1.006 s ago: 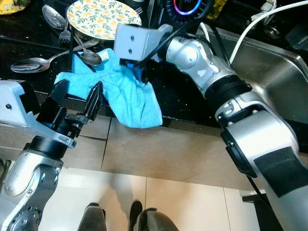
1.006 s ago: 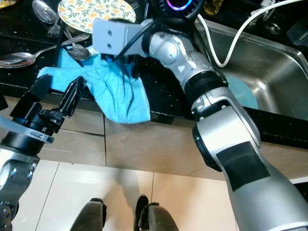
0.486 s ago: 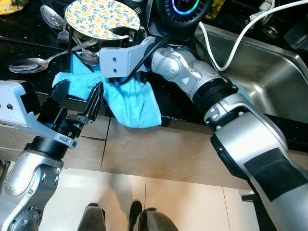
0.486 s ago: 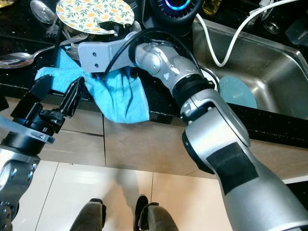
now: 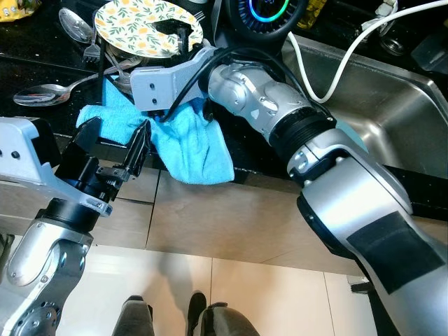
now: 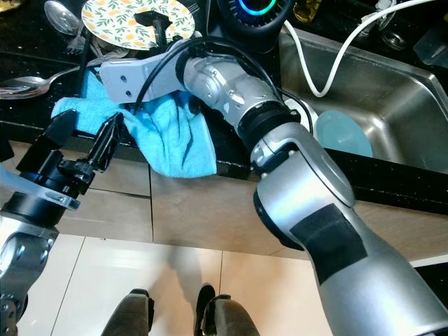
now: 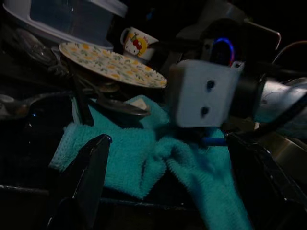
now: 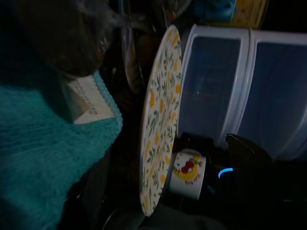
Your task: Kitchen organization
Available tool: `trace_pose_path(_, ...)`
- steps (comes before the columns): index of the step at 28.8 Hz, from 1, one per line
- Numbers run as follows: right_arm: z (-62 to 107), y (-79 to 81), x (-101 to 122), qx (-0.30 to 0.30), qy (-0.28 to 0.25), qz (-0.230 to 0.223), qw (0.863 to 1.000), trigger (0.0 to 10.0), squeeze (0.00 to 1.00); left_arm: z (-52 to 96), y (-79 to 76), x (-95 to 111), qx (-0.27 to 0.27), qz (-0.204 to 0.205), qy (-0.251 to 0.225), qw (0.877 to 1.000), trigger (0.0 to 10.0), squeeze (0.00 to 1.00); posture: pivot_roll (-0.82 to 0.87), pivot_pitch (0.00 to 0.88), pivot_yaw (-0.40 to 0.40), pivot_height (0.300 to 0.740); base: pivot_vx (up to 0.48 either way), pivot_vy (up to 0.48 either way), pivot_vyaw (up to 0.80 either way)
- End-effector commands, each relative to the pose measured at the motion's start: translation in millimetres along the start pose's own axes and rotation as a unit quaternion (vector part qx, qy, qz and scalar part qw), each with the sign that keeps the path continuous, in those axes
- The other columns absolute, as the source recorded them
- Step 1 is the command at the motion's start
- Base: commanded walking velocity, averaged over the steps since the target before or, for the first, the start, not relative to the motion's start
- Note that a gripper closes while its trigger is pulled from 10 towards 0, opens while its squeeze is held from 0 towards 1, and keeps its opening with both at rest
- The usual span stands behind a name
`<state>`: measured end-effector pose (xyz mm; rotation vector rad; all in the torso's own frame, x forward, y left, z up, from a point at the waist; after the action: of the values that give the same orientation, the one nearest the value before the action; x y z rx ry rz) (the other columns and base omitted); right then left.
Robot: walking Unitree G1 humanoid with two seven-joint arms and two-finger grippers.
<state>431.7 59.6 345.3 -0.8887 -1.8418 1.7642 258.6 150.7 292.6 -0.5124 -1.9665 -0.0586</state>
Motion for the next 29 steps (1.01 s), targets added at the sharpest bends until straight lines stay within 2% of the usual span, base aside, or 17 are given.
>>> trace_pose_path(1, 0.4, 13.8, -8, 0.019, 0.025, -0.004, 0.999, 10.0, 0.0, 2.9, -7.2, -4, -0.008, 0.01, 0.01, 1.0, 10.0, 0.0, 0.35, 0.242, -0.235, 0.74, 0.0, 0.0, 0.0)
trace_pose_path(4, -0.9, 14.7, -6, 0.019, 0.028, -0.005, 0.999, 10.0, 0.0, 3.2, -7.6, -3, -0.008, 0.011, 0.01, 1.0, 10.0, 0.0, 0.35, 0.247, -0.235, 0.74, 0.0, 0.0, 0.0)
trace_pose_path(5, -1.5, 16.2, -6, 0.02, 0.031, -0.004, 0.999, 9.3, 0.0, 3.7, -8.1, -3, -0.007, 0.011, 0.01, 1.0, 10.0, 0.0, 0.35, 0.251, -0.237, 0.74, 0.0, 0.0, 0.0)
trace_pose_path(6, -2.5, 19.4, -5, 0.022, 0.038, -0.002, 0.999, 3.1, 0.0, 4.4, -9.0, -3, -0.007, 0.012, 0.011, 1.0, 10.0, 0.0, 0.36, 0.257, -0.237, 0.74, 0.0, 0.0, 0.0)
trace_pose_path(7, -2.5, 19.4, -5, 0.022, 0.038, -0.002, 0.999, 3.1, 0.0, 4.4, -9.0, -3, -0.007, 0.012, 0.011, 1.0, 10.0, 0.0, 0.36, 0.257, -0.237, 0.74, 0.0, 0.0, 0.0)
trace_pose_path(8, -2.8, 21.7, -6, 0.023, 0.041, 0.002, 0.999, 0.0, 0.0, 5.2, -9.8, -3, -0.006, 0.012, 0.011, 1.0, 10.0, 0.0, 0.36, 0.263, -0.24, 0.74, 0.0, 0.0, 0.0)
trace_pose_path(21, -2.3, 23.5, -9, 0.029, 0.05, 0.012, 0.998, 0.0, 0.0, 8.5, -10.6, -2, 0.001, 0.015, 0.014, 1.0, 10.0, 0.0, 0.35, 0.279, -0.244, 0.74, 0.0, 0.0, 0.0)
trace_pose_path(29, -2.7, 16.8, -7, 0.026, 0.044, 0.01, 0.999, 0.0, 0.0, 8.4, -10.2, -2, 0.003, 0.017, 0.014, 1.0, 10.0, 0.0, 0.35, 0.276, -0.244, 0.74, 0.0, 0.0, 0.0)
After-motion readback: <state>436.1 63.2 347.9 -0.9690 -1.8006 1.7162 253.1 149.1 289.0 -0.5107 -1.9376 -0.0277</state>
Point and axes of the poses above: a point about 5 cm out from each wrist's last joint towards the gripper, its own z axis pointing back from the gripper into the wrist, its own x axis along the axis of the wrist's last joint, y = z × x, the point moved 6 cm from there along -z, pointing out of the wrist towards the gripper, and after that the axes turned 4 degrees about z, right-handed, at the moved point
